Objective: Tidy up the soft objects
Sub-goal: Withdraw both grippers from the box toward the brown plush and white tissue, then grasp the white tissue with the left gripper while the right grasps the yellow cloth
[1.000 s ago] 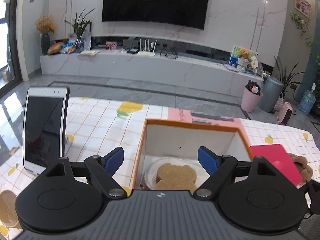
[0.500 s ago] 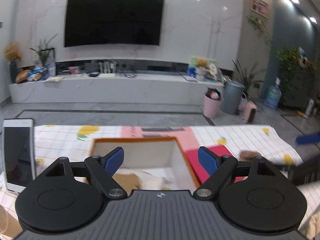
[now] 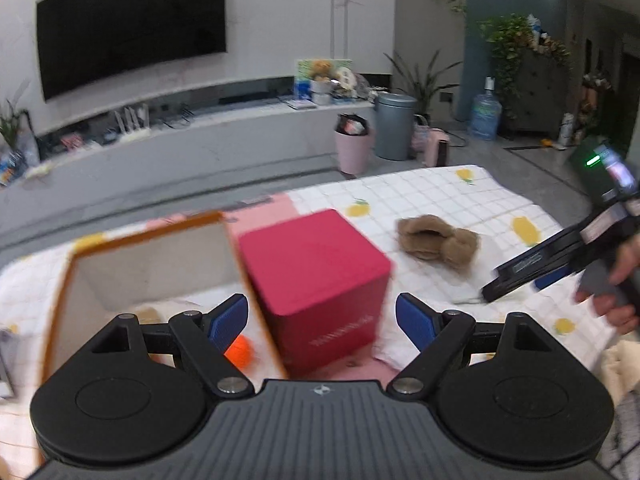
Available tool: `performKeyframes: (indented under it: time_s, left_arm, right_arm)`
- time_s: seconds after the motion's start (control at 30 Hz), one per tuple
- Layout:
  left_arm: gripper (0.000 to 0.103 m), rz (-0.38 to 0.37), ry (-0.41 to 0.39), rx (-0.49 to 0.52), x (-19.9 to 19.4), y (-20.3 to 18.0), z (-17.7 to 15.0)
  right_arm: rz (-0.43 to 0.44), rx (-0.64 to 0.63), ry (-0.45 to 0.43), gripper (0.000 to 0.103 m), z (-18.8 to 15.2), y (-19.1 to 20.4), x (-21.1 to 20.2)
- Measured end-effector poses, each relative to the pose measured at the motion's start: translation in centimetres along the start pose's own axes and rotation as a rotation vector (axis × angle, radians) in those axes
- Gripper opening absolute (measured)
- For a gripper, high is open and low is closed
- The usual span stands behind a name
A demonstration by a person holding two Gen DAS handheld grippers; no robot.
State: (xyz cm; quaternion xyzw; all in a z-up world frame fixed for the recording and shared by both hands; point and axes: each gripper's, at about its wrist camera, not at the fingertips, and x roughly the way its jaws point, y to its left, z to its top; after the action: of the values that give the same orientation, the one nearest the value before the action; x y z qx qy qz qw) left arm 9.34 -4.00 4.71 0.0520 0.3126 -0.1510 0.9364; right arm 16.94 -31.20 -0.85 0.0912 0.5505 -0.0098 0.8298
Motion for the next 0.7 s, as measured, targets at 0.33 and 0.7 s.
performKeyframes:
  time_s: [0.33, 0.7]
  left_arm:
    - [0.098, -0.057, 0.081, 0.035, 1.6, -1.3, -1.6]
    - [0.098, -0.063, 0.099, 0.125, 1.7, -2.4, -2.1]
  right_arm:
    - [-0.083, -0.104, 0.227, 0.083, -1.4, 0.9, 4.7]
    - [-0.02, -0.137, 0.252, 0.023, -1.6, 1.5, 5.2]
